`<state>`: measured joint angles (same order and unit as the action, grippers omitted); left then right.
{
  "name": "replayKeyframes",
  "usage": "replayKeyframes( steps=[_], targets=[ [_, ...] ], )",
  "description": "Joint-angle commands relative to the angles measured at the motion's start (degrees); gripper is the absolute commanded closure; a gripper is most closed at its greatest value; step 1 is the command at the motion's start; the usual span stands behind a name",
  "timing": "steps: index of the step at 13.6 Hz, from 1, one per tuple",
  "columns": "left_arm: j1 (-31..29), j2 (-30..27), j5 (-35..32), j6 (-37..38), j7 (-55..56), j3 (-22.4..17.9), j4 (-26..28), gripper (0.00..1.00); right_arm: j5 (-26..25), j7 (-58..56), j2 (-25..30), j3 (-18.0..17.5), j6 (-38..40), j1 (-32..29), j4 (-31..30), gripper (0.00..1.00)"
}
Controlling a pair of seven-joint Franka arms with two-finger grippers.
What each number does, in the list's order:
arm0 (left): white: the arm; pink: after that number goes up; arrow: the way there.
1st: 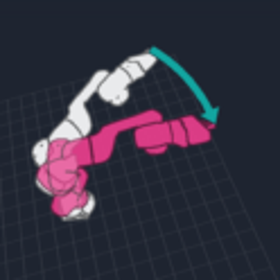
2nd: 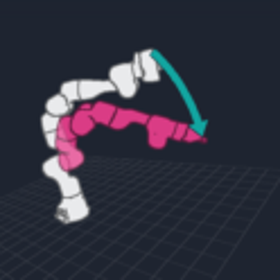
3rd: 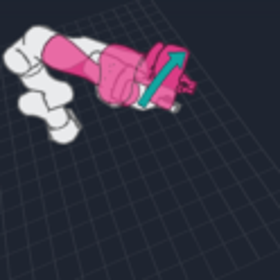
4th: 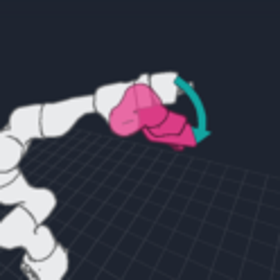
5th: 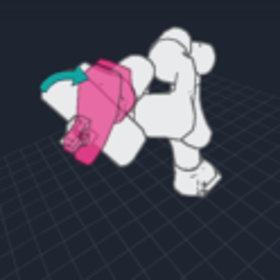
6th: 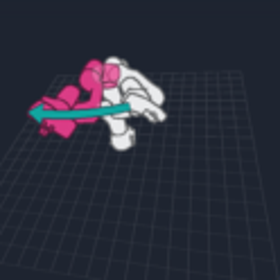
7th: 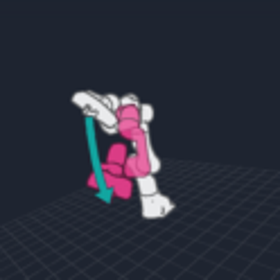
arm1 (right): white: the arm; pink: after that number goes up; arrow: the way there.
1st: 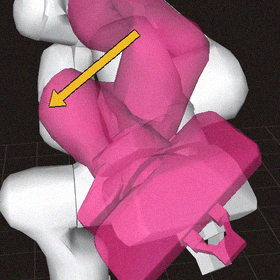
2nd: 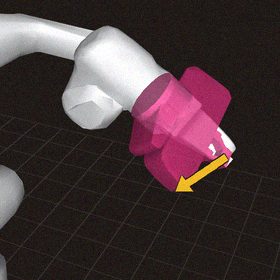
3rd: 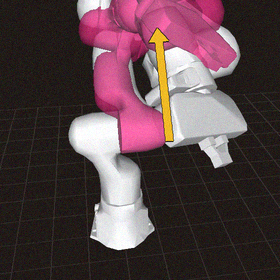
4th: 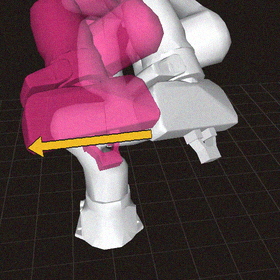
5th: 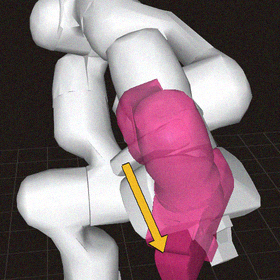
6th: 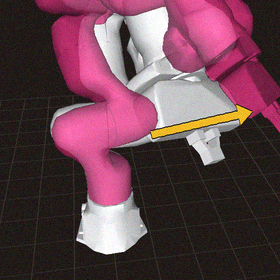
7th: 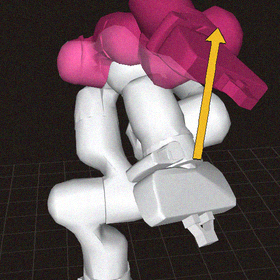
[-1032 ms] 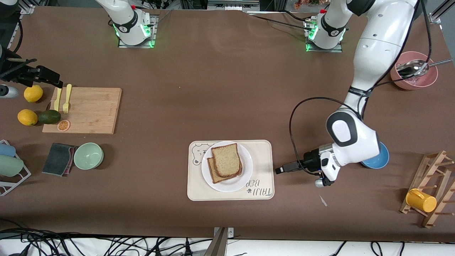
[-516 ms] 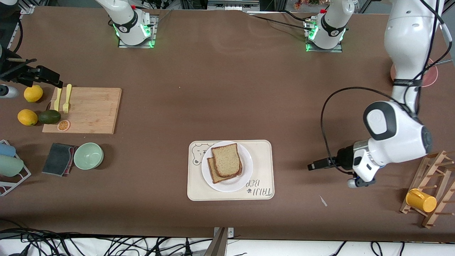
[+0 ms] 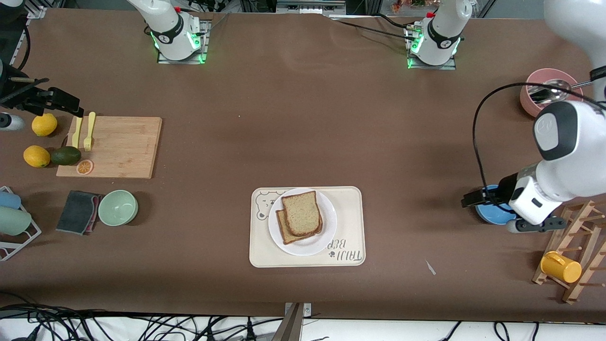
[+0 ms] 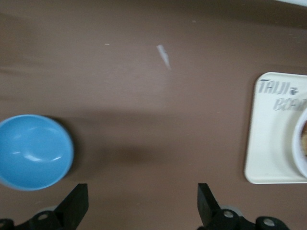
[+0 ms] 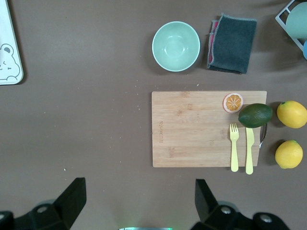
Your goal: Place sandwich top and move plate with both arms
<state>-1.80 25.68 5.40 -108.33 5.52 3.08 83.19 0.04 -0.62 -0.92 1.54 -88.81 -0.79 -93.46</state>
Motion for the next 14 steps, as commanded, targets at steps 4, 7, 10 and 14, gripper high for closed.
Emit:
replayKeyframes(
  steps=[4,7,10,14],
  targets=[
    [-2.06,-11.95,-4.08,10.49,1.95,0.00,2.41,0.00,0.93,-0.79,0.30,-0.57,0.92,-0.88,0.73,0.00],
    [-1.98,-17.67,-4.35,10.95,3.18,0.43,6.88,0.00,0.93,-0.79,0.39,-0.57,0.92,-0.88,0.73,0.00],
    [-1.98,-21.01,-5.40,10.95,3.27,0.79,9.09,0.00,0.93,-0.79,0.39,-0.57,0.92,-0.88,0.73,0.00],
    [-1.98,-21.29,-5.31,11.03,3.36,0.70,9.10,0.00,0.93,-0.79,0.39,-0.57,0.92,-0.88,0.73,0.00]
  ],
)
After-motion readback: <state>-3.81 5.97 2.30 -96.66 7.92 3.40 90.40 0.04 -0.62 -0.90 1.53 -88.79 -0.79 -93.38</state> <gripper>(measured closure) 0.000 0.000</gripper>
